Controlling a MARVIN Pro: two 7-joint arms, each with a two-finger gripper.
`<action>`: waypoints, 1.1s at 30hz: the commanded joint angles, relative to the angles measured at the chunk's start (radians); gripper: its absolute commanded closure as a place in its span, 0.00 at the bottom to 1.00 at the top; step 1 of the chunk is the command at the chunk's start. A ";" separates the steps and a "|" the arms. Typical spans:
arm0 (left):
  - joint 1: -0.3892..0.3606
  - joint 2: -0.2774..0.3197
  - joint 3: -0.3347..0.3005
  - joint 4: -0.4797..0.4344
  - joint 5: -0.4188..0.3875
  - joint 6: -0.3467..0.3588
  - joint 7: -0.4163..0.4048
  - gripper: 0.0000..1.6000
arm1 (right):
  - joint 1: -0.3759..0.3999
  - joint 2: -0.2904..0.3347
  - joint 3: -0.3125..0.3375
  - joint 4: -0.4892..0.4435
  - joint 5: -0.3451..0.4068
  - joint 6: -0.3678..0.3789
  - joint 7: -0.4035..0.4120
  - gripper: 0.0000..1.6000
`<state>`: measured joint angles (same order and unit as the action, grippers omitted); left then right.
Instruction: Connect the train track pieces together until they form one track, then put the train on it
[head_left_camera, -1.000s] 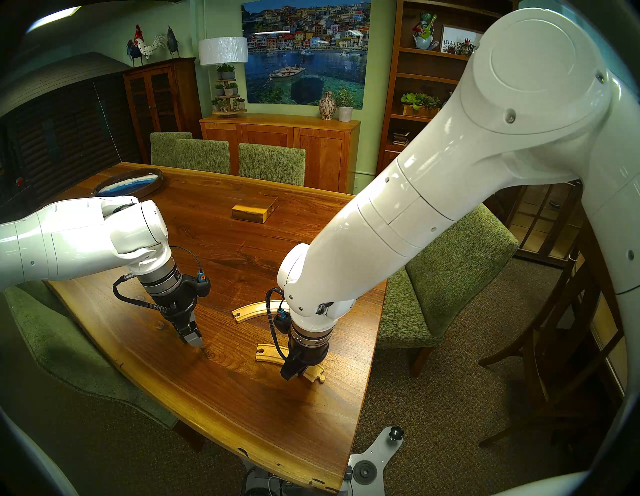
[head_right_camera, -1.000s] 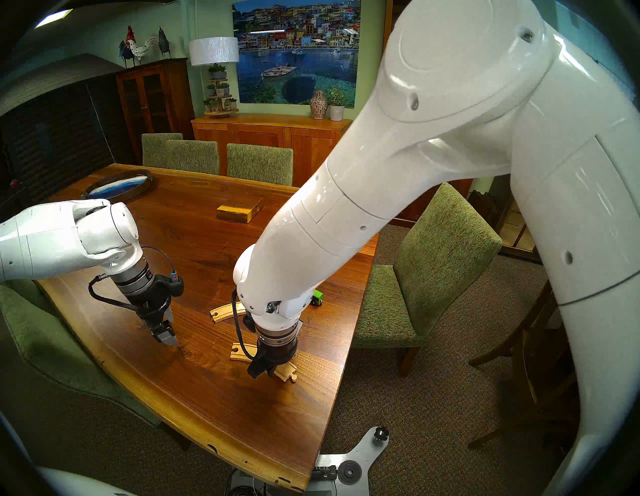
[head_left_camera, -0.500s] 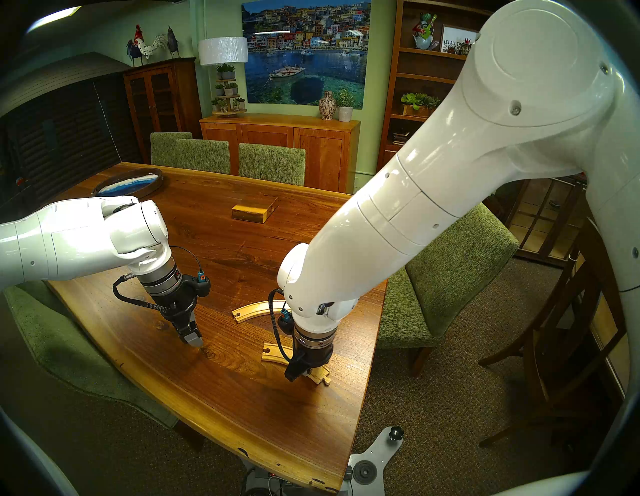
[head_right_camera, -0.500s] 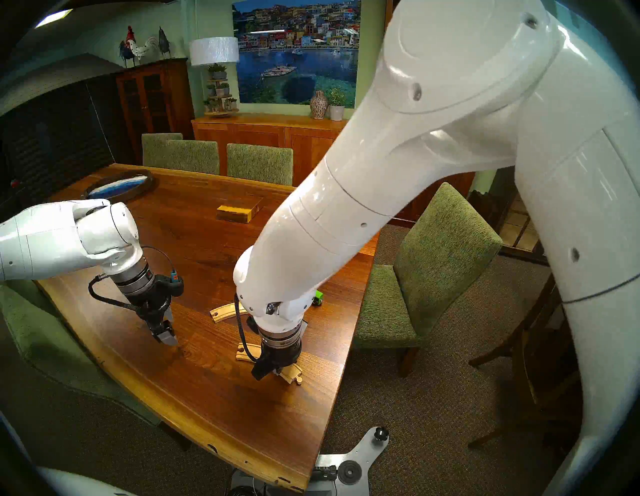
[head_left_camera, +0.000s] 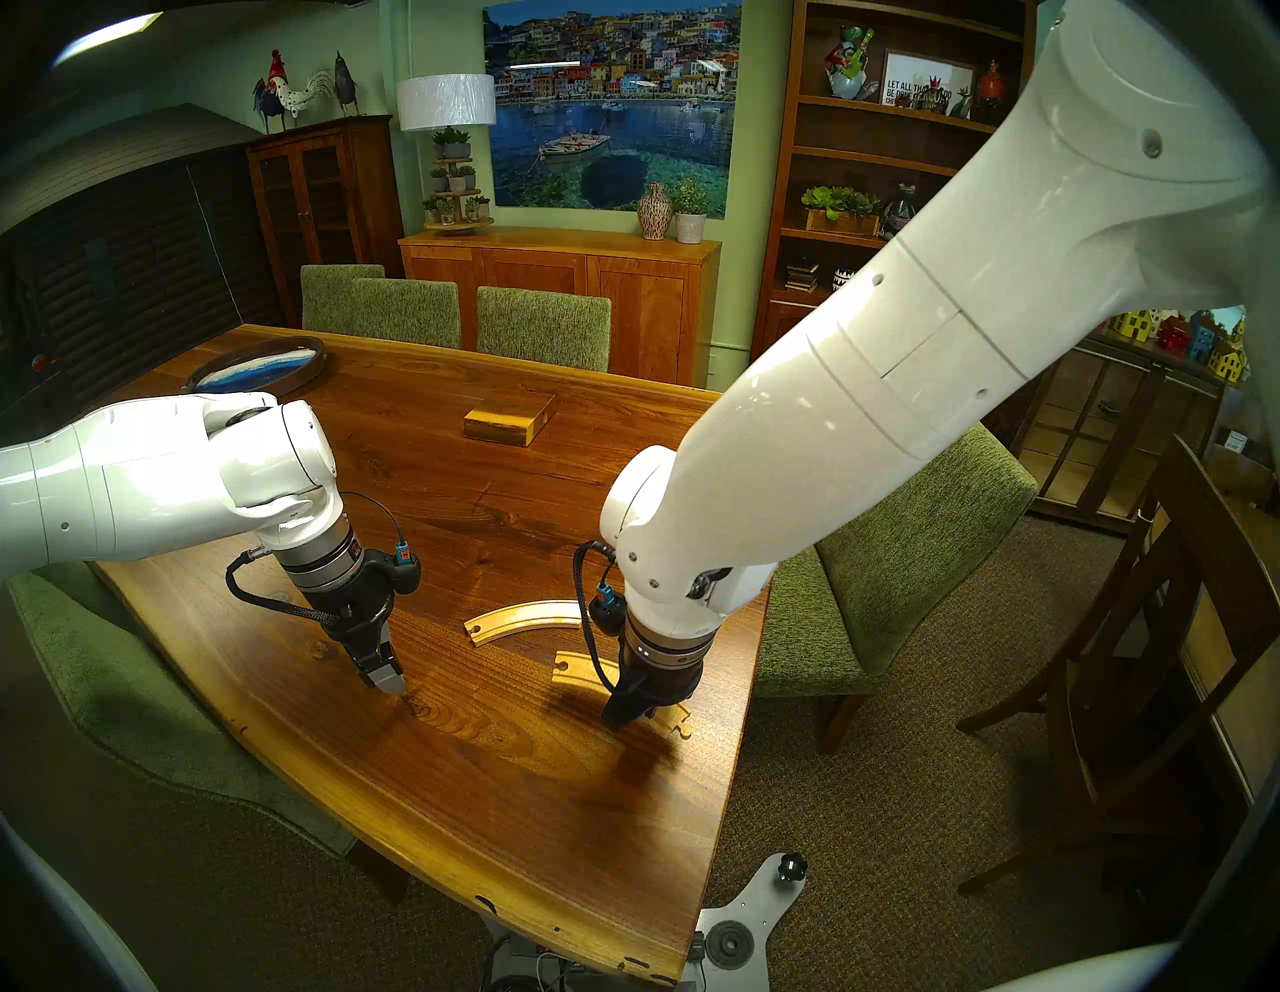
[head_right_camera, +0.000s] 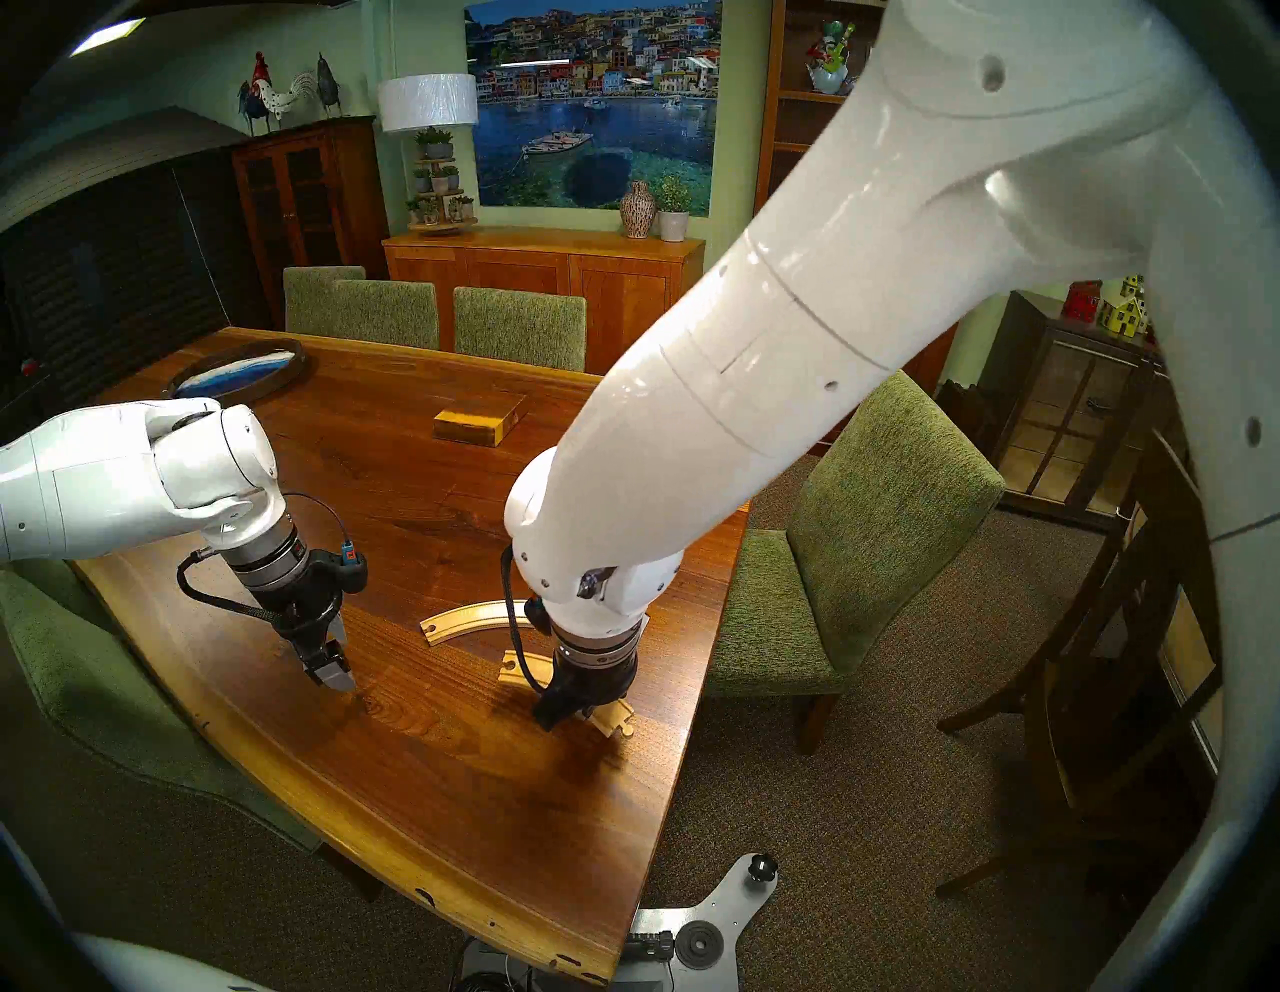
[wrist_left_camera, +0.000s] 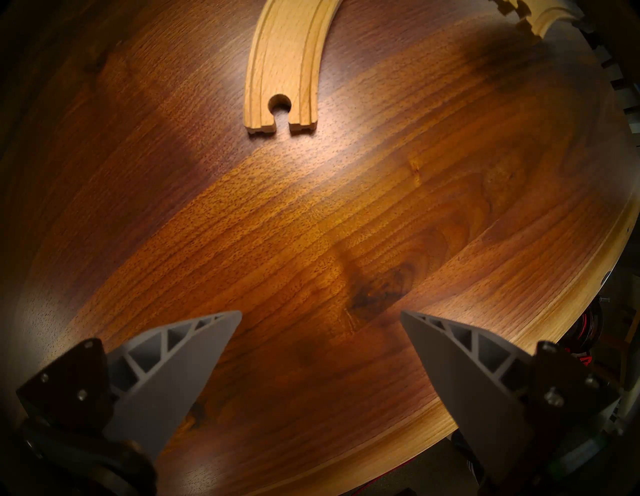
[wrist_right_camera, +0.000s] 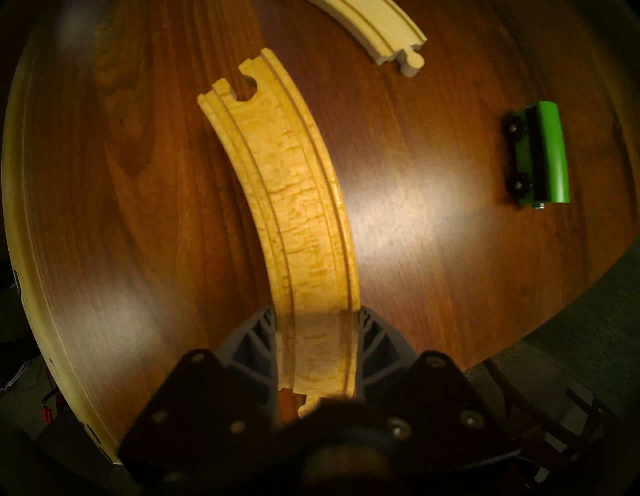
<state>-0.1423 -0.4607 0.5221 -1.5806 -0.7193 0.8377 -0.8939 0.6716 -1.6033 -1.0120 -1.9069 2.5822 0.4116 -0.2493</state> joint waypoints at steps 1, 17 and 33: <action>-0.031 0.001 -0.022 -0.001 0.001 0.001 -0.001 0.00 | 0.064 0.059 -0.020 0.025 -0.016 0.008 0.018 1.00; -0.032 0.002 -0.021 -0.002 0.002 0.001 -0.002 0.00 | -0.005 0.033 -0.069 0.178 -0.113 0.128 0.175 1.00; -0.033 0.002 -0.021 -0.002 0.002 0.001 -0.003 0.00 | -0.018 0.033 -0.077 0.205 -0.168 0.142 0.245 1.00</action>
<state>-0.1426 -0.4605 0.5220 -1.5811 -0.7190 0.8379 -0.8943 0.6406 -1.5741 -1.0931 -1.7220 2.4279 0.5513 -0.0137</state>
